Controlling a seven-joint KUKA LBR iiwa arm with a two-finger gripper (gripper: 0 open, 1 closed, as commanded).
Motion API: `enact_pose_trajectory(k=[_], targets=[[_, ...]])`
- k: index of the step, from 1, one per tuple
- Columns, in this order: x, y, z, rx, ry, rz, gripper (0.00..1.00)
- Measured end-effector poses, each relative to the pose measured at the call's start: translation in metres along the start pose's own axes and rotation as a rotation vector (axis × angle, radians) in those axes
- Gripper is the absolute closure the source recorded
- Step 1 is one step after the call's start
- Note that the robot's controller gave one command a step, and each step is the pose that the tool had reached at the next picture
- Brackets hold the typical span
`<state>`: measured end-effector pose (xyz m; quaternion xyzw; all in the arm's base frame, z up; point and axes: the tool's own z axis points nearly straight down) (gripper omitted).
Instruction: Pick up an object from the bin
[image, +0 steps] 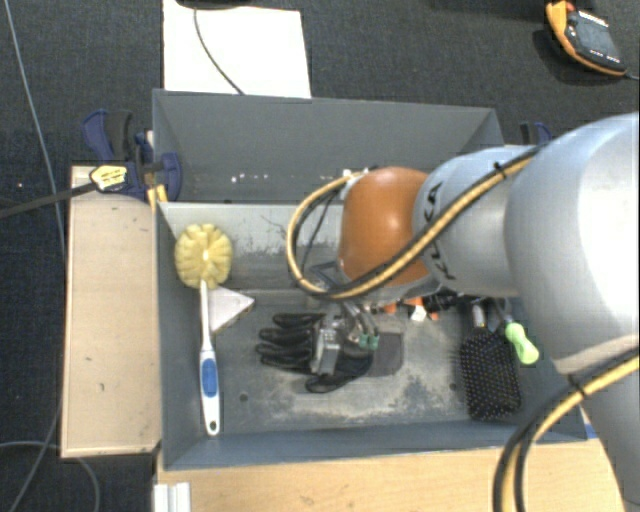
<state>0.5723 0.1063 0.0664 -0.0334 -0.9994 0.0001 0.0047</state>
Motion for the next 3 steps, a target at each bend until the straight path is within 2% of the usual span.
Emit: enact_pose_trajectory(k=[1, 2, 3], targets=[[0.018, -0.010, -0.004, -0.005, -0.021, 0.005, 0.00], [-0.001, 0.000, -0.002, -0.003, -0.005, 0.003, 1.00], [-0.001, 0.000, -0.002, -0.003, -0.005, 0.003, 1.00]])
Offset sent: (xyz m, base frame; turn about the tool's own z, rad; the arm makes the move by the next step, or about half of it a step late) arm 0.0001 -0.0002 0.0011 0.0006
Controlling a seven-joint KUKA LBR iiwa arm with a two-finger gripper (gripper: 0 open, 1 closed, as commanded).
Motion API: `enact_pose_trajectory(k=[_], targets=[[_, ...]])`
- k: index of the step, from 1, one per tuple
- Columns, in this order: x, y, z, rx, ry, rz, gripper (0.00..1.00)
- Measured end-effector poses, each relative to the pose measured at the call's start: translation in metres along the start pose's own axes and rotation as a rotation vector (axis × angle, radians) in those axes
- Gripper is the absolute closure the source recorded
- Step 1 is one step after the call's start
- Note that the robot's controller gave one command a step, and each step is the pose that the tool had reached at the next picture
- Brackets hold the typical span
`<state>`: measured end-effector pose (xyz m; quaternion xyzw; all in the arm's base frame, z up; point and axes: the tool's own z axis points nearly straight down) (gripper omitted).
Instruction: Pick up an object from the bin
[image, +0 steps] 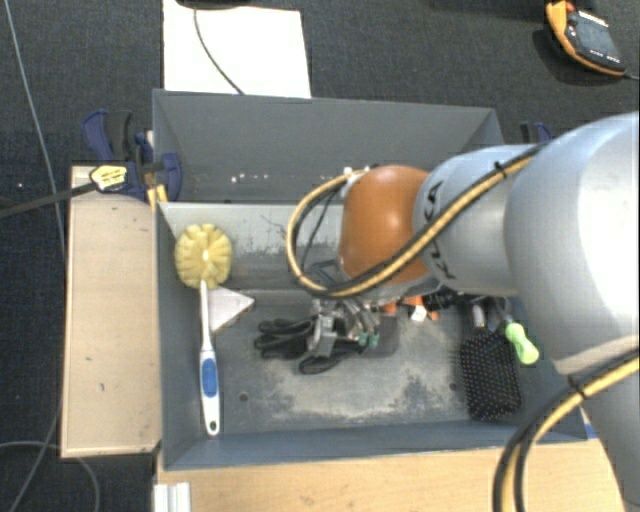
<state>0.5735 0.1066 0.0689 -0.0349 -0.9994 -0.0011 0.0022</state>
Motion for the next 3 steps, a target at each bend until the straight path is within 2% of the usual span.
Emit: enact_pose_trajectory(k=[2, 3], targets=[[0.003, -0.001, -0.018, 0.002, 0.009, 0.002, 1.00], [0.002, -0.001, -0.042, 0.001, 0.005, 0.002, 1.00]])
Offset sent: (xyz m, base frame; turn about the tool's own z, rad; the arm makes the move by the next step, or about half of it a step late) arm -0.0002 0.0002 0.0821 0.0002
